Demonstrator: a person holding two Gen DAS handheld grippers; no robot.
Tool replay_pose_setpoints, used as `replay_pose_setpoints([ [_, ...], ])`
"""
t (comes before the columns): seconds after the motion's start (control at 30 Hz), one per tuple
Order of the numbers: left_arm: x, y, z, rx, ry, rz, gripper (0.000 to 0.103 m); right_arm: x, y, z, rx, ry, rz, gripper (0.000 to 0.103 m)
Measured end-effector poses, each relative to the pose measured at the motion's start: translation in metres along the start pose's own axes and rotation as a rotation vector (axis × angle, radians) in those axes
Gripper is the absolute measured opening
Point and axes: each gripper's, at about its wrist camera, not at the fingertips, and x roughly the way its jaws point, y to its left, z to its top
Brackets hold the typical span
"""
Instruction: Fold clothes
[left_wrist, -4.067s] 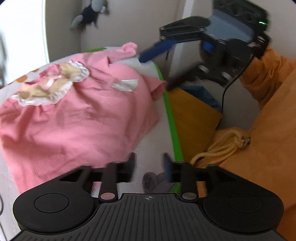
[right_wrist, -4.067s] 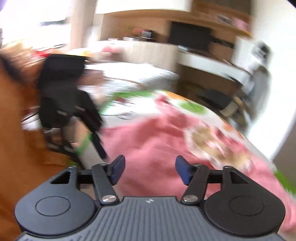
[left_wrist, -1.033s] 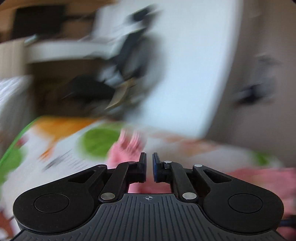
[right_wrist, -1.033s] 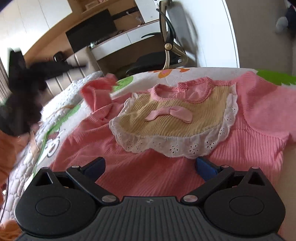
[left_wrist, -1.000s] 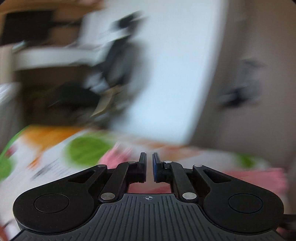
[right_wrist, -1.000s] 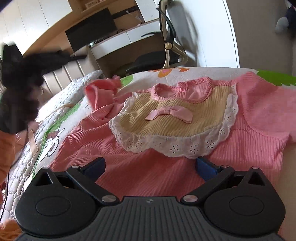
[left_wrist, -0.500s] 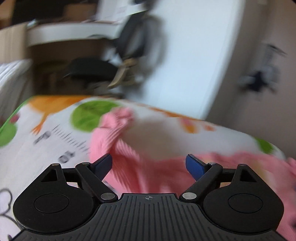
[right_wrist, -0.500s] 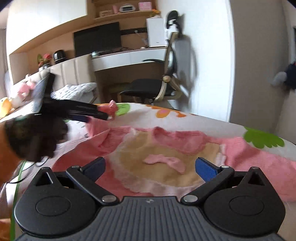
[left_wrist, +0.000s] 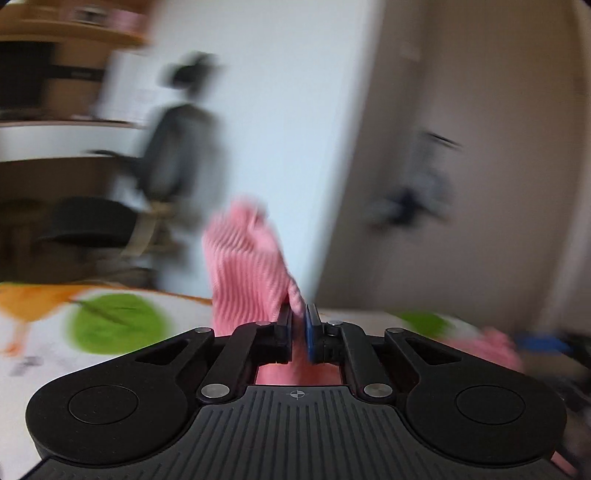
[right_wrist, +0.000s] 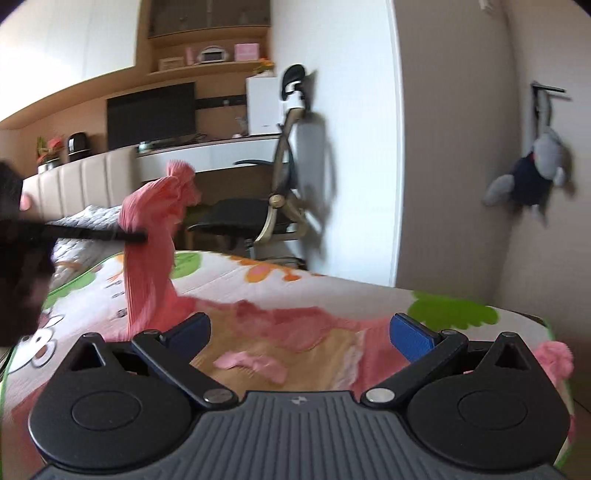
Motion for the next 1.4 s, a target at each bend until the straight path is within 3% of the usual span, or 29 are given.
replay_pose_setpoints([
  [0.03,0.004,-0.007,-0.008,0.009,0.043,-0.044,0.036,0.001,-0.001,0.002,0.002,-0.001,-0.006,0.103],
  [0.07,0.008,-0.012,-0.017,0.017,0.084,-0.071,0.059,0.003,-0.001,0.004,-0.003,-0.001,-0.007,0.103],
  [0.1,0.012,-0.017,-0.027,0.025,0.126,-0.097,0.070,0.004,0.000,0.007,-0.010,-0.002,-0.005,0.103],
  [0.17,0.019,-0.025,-0.046,0.049,0.200,-0.125,0.076,0.010,0.004,0.012,-0.033,0.002,0.004,0.103],
  [0.37,0.027,-0.011,-0.077,0.049,0.315,-0.097,0.091,0.056,0.005,0.014,-0.023,0.102,0.084,0.103],
  [0.43,0.028,-0.007,-0.080,0.044,0.325,-0.105,0.093,0.078,0.001,0.006,0.005,0.154,0.072,0.095],
  [0.53,0.023,-0.004,-0.073,0.034,0.320,-0.122,0.094,0.116,-0.013,-0.009,0.112,0.255,0.078,0.060],
  [0.6,0.019,-0.006,-0.073,0.031,0.316,-0.132,0.095,0.131,-0.019,-0.015,0.176,0.315,0.108,0.022],
  [0.67,0.024,-0.005,-0.074,0.031,0.320,-0.126,0.096,0.124,-0.020,-0.006,0.208,0.279,0.147,0.009],
  [0.77,0.026,-0.004,-0.076,0.030,0.330,-0.101,0.096,0.095,-0.023,0.022,0.246,0.149,0.208,0.009],
  [0.8,0.027,-0.004,-0.077,0.031,0.335,-0.096,0.096,0.092,-0.022,0.025,0.216,0.143,0.191,0.009],
  [0.87,0.027,-0.006,-0.078,0.046,0.352,-0.096,0.096,0.095,-0.020,0.021,0.125,0.184,0.113,0.013],
  [0.9,0.027,-0.009,-0.079,0.059,0.363,-0.093,0.097,0.102,-0.018,0.013,0.070,0.227,0.054,0.019],
  [1.0,0.027,-0.017,-0.083,0.097,0.398,-0.083,0.097,0.112,-0.024,-0.019,-0.042,0.304,-0.079,0.025],
  [1.07,0.025,-0.021,-0.084,0.102,0.416,-0.083,0.097,0.099,-0.042,-0.021,0.017,0.278,-0.088,0.029],
  [1.13,0.021,-0.022,-0.081,0.096,0.418,-0.082,0.097,0.071,-0.078,-0.012,0.137,0.178,-0.138,0.052],
  [1.17,0.018,-0.022,-0.079,0.092,0.418,-0.081,0.098,0.054,-0.099,-0.008,0.209,0.113,-0.182,0.070],
  [1.27,0.012,-0.020,-0.071,0.053,0.385,-0.079,0.099,0.017,-0.163,-0.010,0.406,0.010,-0.324,0.074],
  [1.4,0.016,-0.018,-0.063,-0.016,0.356,-0.082,0.100,-0.006,-0.214,-0.031,0.552,-0.020,-0.429,0.074],
])
